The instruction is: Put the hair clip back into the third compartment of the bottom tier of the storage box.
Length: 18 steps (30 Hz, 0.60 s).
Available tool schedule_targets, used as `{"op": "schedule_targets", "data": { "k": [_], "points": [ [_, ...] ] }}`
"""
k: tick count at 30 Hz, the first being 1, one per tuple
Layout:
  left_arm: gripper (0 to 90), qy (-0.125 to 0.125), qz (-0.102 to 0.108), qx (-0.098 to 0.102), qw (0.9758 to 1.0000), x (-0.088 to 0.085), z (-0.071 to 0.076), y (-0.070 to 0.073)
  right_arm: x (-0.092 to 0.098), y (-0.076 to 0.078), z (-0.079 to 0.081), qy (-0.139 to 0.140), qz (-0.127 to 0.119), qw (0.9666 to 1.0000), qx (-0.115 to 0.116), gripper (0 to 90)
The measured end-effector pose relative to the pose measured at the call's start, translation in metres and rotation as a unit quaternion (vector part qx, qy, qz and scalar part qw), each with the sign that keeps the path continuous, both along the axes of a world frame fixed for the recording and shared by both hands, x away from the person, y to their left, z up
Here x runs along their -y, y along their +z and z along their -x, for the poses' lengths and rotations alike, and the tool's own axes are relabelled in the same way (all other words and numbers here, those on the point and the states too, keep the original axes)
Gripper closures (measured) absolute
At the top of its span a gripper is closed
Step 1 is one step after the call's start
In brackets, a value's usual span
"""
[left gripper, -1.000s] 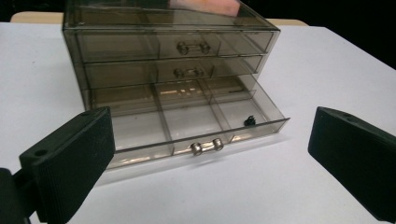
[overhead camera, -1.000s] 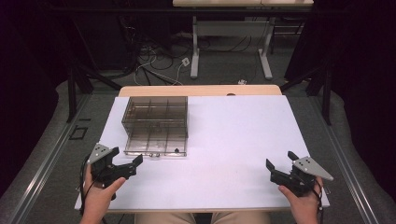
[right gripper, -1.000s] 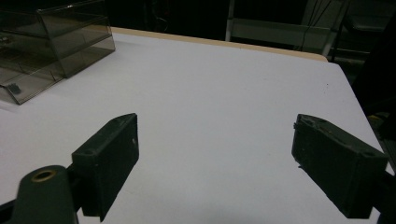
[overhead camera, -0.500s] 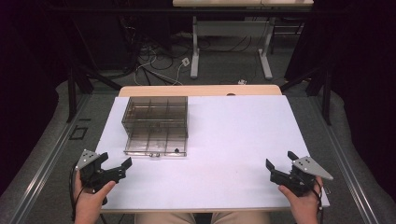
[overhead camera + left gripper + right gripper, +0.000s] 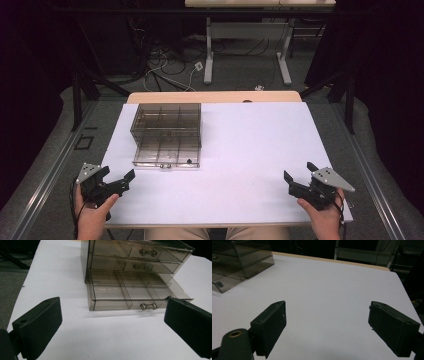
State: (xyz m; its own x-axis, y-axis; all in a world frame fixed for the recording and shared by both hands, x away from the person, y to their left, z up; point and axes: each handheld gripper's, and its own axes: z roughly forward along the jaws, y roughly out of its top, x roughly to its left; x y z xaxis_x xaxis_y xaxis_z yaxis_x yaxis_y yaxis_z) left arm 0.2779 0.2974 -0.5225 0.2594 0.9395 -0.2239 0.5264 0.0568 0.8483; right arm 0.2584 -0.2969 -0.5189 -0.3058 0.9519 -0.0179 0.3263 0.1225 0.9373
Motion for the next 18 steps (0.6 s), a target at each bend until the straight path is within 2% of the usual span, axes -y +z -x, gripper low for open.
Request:
{"op": "schedule_targets", "data": {
  "k": [5, 6, 7, 14, 15, 18],
  "points": [
    [1.5, 0.001, 0.004, 0.002, 1.0000, -0.0013, -0.0009, -0.0029, 0.0000, -0.0015, -0.0013, -0.003, 0.001, 1.0000, 0.002, 14.4],
    [1.5, -0.001, 0.004, 0.002, 1.0000, -0.0013, -0.0010, -0.0032, 0.0010, -0.0001, -0.0001, 0.003, 0.004, 0.9999, -0.015, 14.4],
    [1.5, -0.001, 0.003, 0.001, 1.0000, -0.0011, -0.0010, -0.0036, 0.0006, -0.0016, -0.0015, 0.001, 0.001, 1.0000, -0.003, 14.4],
    [1.5, -0.006, -0.006, -0.004, 1.0000, 0.0002, -0.0029, -0.0070, 0.0014, -0.0024, -0.0025, 0.000, 0.004, 0.9999, -0.010, 14.4],
    [1.5, -0.005, -0.008, -0.004, 0.9999, -0.0001, -0.0032, -0.0073, 0.0008, -0.0032, -0.0032, -0.002, -0.002, 1.0000, -0.007, 14.4],
    [1.5, -0.003, -0.005, -0.005, 1.0000, -0.0002, -0.0033, -0.0080, 0.0019, -0.0037, -0.0038, -0.002, 0.000, 0.9999, -0.011, 14.4]
  ]
}}
